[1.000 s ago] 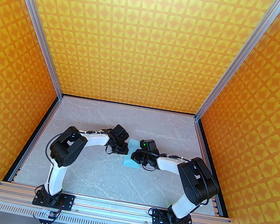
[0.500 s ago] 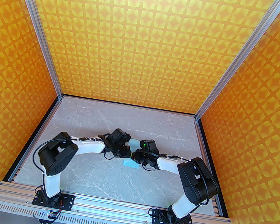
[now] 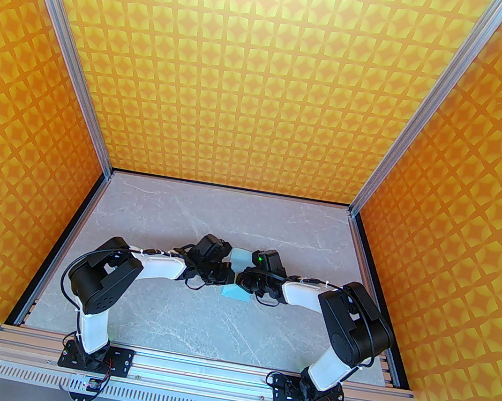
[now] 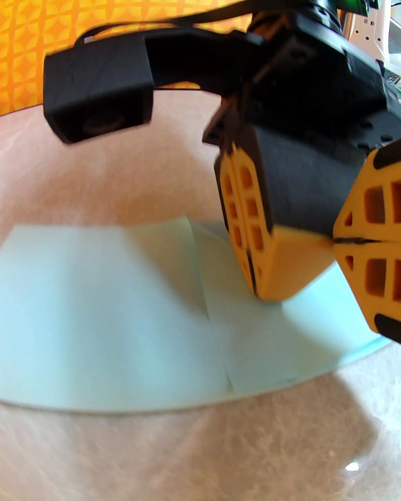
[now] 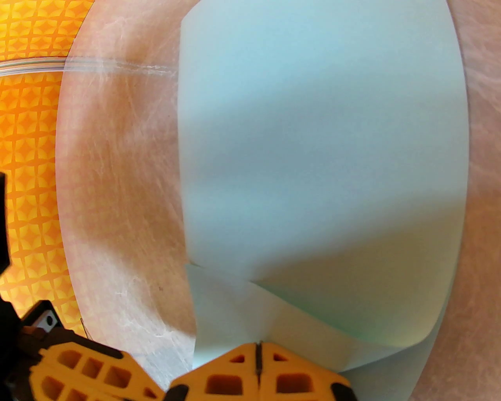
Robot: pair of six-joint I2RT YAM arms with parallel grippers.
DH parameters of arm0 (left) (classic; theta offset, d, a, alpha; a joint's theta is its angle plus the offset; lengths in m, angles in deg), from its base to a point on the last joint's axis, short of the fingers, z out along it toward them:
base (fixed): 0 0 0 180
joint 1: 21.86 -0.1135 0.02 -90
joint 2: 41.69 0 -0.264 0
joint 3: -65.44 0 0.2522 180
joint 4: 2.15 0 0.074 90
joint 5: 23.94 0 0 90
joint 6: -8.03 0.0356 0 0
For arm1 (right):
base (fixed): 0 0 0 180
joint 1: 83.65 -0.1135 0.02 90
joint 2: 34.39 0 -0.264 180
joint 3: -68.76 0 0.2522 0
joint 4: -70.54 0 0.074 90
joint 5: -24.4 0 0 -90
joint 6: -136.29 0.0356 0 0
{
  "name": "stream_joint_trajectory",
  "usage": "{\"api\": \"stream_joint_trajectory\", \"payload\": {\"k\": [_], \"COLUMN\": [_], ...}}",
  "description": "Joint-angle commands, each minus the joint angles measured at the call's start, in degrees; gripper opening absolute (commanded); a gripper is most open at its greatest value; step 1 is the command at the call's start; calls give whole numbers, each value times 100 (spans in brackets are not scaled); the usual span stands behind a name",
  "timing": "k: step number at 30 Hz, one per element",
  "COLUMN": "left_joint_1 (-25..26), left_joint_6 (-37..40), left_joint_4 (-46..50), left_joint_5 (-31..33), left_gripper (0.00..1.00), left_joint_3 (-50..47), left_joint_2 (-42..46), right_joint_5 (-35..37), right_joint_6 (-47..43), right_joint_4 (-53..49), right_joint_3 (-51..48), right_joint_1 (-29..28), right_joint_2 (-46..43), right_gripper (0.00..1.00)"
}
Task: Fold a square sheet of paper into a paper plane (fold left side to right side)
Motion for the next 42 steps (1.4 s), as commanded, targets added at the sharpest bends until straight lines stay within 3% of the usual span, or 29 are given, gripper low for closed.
{"api": "stream_joint_trajectory", "payload": {"k": [1,15,25,42], "left_joint_1": [115,203,190,98], "left_joint_6": [-112,-90,2,29], "left_joint_4": [198,651,622,597], "left_joint_5": [178,369,368,352], "left_gripper": [0,0,0,0], "left_joint_3": [-203,8,173,77], "left_joint_2": [89,-275,261,-466], "right_joint_5": [180,158,134,98], "right_joint_6": [93,64,98,92], "right_joint_4": [-265,-275,-162,-150], "right_joint_3": [-82,-104,-171,-202], "right_joint_1": [-44,-44,-44,-44], "right_joint_2": [169,169,222,204], "right_gripper": [0,0,0,0]}}
